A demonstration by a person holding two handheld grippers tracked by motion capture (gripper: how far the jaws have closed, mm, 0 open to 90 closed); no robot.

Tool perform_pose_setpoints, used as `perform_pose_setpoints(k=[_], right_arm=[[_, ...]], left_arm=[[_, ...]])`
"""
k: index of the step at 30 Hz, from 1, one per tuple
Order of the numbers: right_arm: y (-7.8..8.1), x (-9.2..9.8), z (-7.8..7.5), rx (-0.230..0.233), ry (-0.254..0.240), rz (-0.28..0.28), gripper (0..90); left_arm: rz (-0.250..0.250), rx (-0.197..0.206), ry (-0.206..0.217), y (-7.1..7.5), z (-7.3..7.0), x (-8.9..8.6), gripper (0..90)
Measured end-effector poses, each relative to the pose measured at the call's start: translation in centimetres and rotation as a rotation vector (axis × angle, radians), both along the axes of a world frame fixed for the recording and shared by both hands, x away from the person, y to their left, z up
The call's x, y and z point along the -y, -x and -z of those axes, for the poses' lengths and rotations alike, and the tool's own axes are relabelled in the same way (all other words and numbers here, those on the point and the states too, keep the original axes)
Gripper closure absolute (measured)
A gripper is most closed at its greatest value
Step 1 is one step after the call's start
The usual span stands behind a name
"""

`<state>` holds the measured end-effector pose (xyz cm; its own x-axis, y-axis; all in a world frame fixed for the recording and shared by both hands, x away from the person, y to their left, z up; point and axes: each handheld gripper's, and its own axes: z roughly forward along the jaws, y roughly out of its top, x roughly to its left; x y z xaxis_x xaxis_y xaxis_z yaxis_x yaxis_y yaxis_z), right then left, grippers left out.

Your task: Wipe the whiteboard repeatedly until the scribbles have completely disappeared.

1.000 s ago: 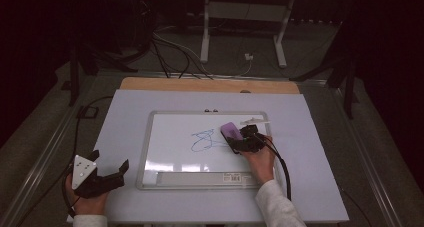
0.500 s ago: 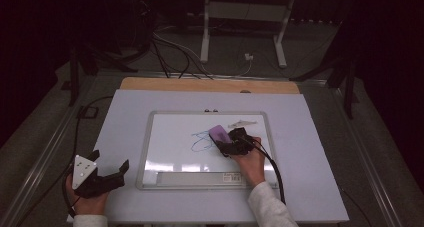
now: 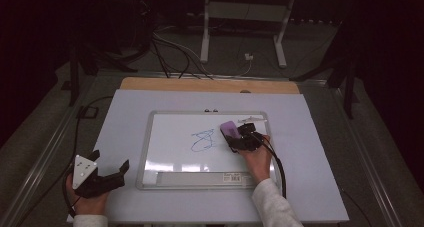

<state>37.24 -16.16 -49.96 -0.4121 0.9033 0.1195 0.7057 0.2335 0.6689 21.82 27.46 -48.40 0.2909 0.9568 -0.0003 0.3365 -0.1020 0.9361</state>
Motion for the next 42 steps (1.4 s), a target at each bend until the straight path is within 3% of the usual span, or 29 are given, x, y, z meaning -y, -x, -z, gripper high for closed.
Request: perform_pose_setpoints(k=[9, 13, 16, 22, 26, 39, 42], right_arm=[[1.6, -3.0, 0.1, 0.008, -0.017, -0.160, 40.9], [1.8, -3.5, 0.1, 0.002, -0.017, -0.202, 40.9], [1.6, -3.0, 0.1, 0.001, -0.010, -0.167, 40.9], [0.5, -0.7, 0.0, -0.002, -0.003, -0.015, 41.0], [0.6, -0.6, 0.0, 0.003, 0.006, -0.005, 41.0], [2.2, -4.4, 0.3, 0.013, -0.028, -0.260, 40.9], [2.0, -4.3, 0.2, 0.012, -0.022, -0.245, 40.9]], left_arm=[[0.001, 0.000, 0.000, 0.0, 0.0, 0.0, 0.7], [0.000, 0.000, 0.000, 0.0, 0.0, -0.1, 0.7], [0.000, 0.003, 0.000, 0.0, 0.0, -0.1, 0.7], [0.000, 0.003, 0.002, 0.0, 0.0, -0.1, 0.7], [0.001, 0.001, 0.000, 0.0, 0.0, 0.0, 0.7], [0.002, -0.001, -0.003, 0.0, 0.0, 0.0, 0.7], [0.001, 0.000, -0.001, 0.0, 0.0, 0.0, 0.7]])
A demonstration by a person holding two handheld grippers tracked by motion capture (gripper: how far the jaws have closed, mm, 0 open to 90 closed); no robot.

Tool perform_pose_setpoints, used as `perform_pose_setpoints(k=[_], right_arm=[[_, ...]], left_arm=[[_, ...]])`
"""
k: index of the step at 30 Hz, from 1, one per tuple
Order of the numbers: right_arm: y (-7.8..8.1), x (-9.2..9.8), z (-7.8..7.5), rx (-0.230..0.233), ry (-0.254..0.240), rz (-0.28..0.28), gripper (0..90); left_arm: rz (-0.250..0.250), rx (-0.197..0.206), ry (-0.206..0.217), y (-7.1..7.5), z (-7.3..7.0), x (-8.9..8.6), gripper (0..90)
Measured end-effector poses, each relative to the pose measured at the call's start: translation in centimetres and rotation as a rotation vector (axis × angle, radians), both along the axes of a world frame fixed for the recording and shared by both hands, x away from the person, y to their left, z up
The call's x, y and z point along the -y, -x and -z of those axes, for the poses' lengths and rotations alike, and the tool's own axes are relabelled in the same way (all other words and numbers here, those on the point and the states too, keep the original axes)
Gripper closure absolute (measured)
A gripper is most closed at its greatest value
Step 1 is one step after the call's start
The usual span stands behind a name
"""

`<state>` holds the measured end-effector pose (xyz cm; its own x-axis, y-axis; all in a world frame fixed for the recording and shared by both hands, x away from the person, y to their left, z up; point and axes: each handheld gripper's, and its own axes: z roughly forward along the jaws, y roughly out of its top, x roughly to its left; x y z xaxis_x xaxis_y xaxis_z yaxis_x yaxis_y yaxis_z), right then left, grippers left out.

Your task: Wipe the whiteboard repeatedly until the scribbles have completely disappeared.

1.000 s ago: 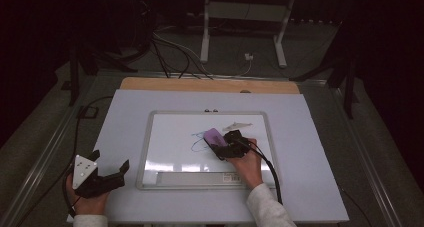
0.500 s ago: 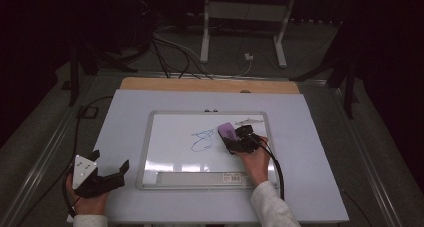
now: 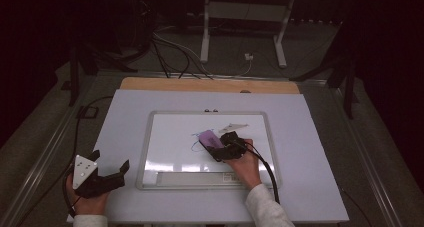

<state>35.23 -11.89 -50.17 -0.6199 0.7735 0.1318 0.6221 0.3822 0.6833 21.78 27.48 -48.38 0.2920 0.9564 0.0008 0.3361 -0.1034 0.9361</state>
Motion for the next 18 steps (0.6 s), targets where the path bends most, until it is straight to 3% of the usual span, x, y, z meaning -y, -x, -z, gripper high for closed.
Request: perform_pose_setpoints(k=[7, 9, 15, 18], right_arm=[[-1.7, 2.7, -0.1, -0.013, 0.013, 0.211, 40.9], [-2.1, 3.4, -0.1, -0.014, 0.013, 0.247, 40.9], [-1.9, 2.7, -0.1, -0.010, 0.010, 0.200, 40.9], [-1.4, 1.1, 0.0, -0.002, -0.001, 0.124, 40.8]], left_arm=[[-0.001, 0.002, 0.003, 0.0, 0.0, -0.1, 0.7], [-0.001, 0.001, 0.004, 0.0, 0.0, -0.1, 0.7], [0.004, -0.002, -0.003, -0.1, 0.0, 0.1, 0.7], [0.004, -0.002, -0.003, -0.1, 0.0, 0.1, 0.7]])
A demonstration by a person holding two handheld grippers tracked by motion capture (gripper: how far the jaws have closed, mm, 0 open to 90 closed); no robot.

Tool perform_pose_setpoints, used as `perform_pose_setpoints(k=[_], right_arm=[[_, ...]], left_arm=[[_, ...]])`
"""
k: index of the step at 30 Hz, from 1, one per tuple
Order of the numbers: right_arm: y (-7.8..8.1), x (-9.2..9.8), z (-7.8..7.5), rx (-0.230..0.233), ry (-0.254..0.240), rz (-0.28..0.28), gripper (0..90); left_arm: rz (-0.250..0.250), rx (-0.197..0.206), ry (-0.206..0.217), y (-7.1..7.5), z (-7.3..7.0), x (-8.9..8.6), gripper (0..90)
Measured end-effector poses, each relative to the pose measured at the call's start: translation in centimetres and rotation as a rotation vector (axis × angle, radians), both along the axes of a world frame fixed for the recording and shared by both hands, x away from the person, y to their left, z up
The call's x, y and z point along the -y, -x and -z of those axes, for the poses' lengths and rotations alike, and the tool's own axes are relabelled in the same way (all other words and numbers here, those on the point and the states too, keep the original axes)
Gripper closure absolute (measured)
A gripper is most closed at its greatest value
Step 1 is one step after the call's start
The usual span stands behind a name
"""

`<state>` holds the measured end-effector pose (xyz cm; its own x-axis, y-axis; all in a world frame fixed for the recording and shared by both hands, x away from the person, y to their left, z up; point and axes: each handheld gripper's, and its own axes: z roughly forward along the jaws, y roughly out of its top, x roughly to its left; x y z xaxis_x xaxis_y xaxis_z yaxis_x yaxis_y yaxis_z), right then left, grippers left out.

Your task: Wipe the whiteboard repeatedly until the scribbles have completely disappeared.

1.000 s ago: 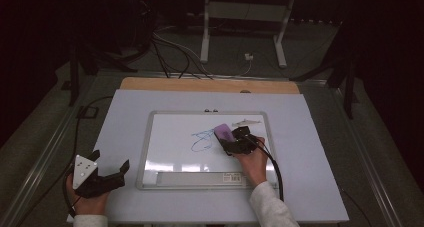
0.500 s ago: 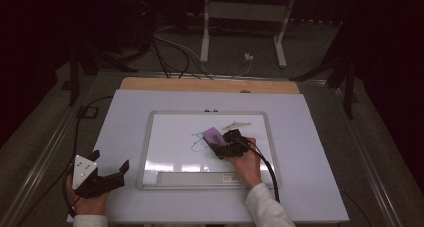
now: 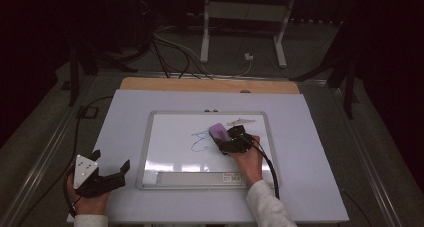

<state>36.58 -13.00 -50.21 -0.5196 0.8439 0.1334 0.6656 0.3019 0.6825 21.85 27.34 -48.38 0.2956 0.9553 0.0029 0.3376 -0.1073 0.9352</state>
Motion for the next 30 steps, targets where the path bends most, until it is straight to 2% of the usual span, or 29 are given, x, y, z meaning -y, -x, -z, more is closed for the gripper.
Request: perform_pose_setpoints(k=[6, 8, 10, 14, 17, 21, 24, 30], right_arm=[[1.2, -2.5, 0.0, 0.000, -0.002, -0.184, 40.9], [1.3, -2.7, -0.1, 0.001, 0.006, -0.206, 40.9], [1.0, -2.5, -0.1, -0.008, 0.007, -0.181, 41.0], [0.0, -1.1, -0.2, -0.014, 0.013, -0.039, 41.0], [-0.7, 0.2, -0.3, -0.019, 0.030, 0.090, 41.1], [-0.7, 0.1, -0.3, -0.012, 0.037, 0.106, 41.0], [-0.4, -0.8, -0.2, -0.022, 0.014, 0.038, 41.0], [0.7, -3.3, -0.2, -0.022, 0.010, -0.161, 41.0]], left_arm=[[0.001, 0.000, 0.001, 0.0, 0.0, -0.1, 0.7], [0.001, 0.000, 0.000, 0.0, 0.0, -0.1, 0.7], [-0.002, 0.002, 0.004, 0.0, 0.0, -0.1, 0.7], [-0.003, 0.003, 0.007, 0.0, 0.0, -0.2, 0.7], [-0.002, 0.002, 0.007, 0.0, 0.0, -0.2, 0.7], [0.000, -0.001, 0.002, 0.0, 0.0, -0.1, 0.7], [0.001, 0.000, 0.000, 0.0, 0.0, 0.0, 0.7], [0.001, -0.001, 0.000, 0.0, 0.0, -0.1, 0.7]])
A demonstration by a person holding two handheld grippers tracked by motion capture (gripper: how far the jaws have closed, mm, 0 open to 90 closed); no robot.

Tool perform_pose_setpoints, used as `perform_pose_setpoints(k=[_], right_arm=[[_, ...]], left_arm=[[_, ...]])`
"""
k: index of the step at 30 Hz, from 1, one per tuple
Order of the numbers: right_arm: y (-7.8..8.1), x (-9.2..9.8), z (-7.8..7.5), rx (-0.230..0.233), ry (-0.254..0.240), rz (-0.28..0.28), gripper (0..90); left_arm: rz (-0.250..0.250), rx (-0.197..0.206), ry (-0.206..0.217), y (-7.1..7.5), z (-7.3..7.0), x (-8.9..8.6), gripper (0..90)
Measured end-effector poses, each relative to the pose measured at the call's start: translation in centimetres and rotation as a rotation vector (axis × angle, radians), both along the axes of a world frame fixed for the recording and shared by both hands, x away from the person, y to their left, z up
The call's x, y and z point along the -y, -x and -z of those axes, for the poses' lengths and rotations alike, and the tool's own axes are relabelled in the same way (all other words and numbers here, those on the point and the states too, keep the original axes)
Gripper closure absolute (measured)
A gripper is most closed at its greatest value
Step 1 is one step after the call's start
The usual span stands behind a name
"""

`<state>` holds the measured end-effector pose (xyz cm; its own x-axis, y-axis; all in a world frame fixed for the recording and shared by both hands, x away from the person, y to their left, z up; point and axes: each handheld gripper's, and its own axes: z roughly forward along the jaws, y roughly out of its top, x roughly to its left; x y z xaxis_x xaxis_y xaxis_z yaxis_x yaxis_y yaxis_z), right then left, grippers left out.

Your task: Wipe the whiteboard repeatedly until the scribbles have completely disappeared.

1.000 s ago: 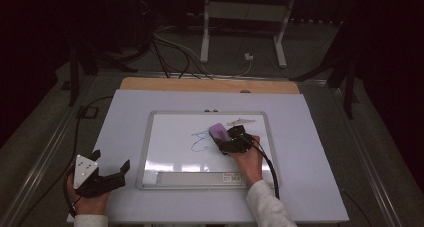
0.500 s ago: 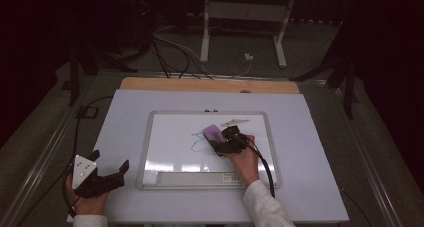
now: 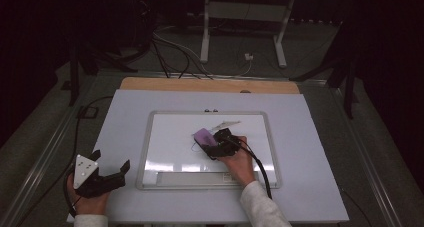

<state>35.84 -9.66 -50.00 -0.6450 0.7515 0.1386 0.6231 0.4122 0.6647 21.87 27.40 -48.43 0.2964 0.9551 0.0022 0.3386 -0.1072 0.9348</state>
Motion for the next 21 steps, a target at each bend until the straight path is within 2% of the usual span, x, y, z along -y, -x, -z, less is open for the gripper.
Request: perform_pose_setpoints(k=[2, 5, 13, 14, 17, 19, 21], right_arm=[[0.4, -0.8, 0.0, -0.003, 0.001, -0.055, 41.0], [0.2, -0.9, 0.0, 0.003, 0.007, -0.039, 41.1], [-1.8, 2.1, -0.2, 0.018, 0.050, 0.224, 41.1], [-2.0, 2.4, -0.2, 0.017, 0.047, 0.240, 41.1], [-1.9, 2.2, -0.2, 0.017, 0.049, 0.246, 41.1], [-1.8, 1.7, -0.1, 0.001, 0.021, 0.206, 41.1], [-1.3, 0.8, 0.0, 0.002, 0.017, 0.160, 41.1]], left_arm=[[0.000, 0.001, 0.001, 0.0, 0.0, 0.0, 0.7], [-0.003, 0.003, 0.005, 0.1, 0.0, -0.1, 0.7], [-0.004, 0.004, 0.007, 0.1, 0.0, -0.1, 0.7], [-0.004, 0.003, 0.006, 0.1, 0.0, -0.1, 0.7], [0.000, 0.001, 0.000, 0.0, 0.0, 0.0, 0.7], [0.000, 0.000, -0.001, 0.0, 0.0, 0.1, 0.7], [0.000, 0.000, -0.002, 0.0, 0.0, 0.1, 0.7]])
